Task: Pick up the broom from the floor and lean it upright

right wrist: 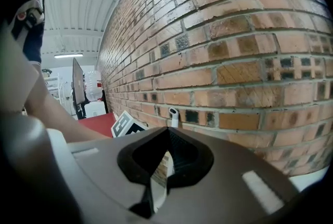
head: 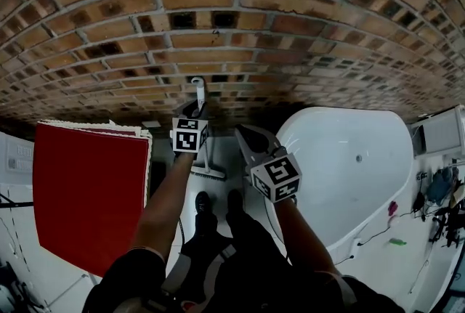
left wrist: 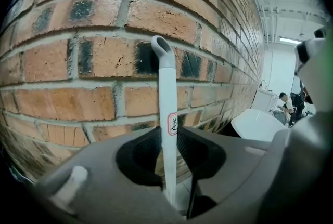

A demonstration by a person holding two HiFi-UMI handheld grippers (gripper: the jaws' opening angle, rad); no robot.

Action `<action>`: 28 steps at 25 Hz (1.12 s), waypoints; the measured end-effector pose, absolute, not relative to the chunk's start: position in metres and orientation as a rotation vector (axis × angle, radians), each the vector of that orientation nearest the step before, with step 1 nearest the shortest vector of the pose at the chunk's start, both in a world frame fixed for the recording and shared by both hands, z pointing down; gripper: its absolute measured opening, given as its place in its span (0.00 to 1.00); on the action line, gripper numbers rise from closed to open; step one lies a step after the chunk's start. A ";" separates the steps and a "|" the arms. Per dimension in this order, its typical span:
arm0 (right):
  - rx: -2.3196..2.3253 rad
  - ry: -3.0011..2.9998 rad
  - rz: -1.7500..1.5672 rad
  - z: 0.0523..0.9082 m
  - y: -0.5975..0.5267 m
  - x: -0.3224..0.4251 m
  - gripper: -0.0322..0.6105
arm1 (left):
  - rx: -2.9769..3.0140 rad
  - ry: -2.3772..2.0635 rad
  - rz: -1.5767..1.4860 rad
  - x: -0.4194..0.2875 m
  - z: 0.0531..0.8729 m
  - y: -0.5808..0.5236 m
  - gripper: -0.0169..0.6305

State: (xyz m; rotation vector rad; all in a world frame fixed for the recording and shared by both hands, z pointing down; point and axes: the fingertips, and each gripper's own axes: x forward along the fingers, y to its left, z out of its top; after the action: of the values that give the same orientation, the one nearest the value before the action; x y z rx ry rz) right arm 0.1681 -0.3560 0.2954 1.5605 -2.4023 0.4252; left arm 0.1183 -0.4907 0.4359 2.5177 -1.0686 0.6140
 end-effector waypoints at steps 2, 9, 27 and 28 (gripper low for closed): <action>1.568 -2.388 0.427 0.295 -0.357 0.171 0.05 | 2.531 -1.061 0.606 0.120 0.436 -0.493 0.18; 1.599 -2.393 0.405 0.288 -0.363 0.176 0.05 | 2.538 -1.052 0.628 0.113 0.435 -0.484 0.28; 1.573 -2.636 0.318 0.239 -0.371 0.149 0.05 | 2.722 -0.949 0.347 0.086 0.286 -0.385 0.16; 1.567 -2.637 0.301 0.237 -0.371 0.147 0.05 | 2.736 -0.957 0.320 0.083 0.276 -0.382 0.12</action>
State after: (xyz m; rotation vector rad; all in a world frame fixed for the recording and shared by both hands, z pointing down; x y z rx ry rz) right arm 0.1465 -0.3710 0.2373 1.5666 -2.6367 0.3009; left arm 0.0834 -0.3818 0.2759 2.7360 -0.9566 0.3202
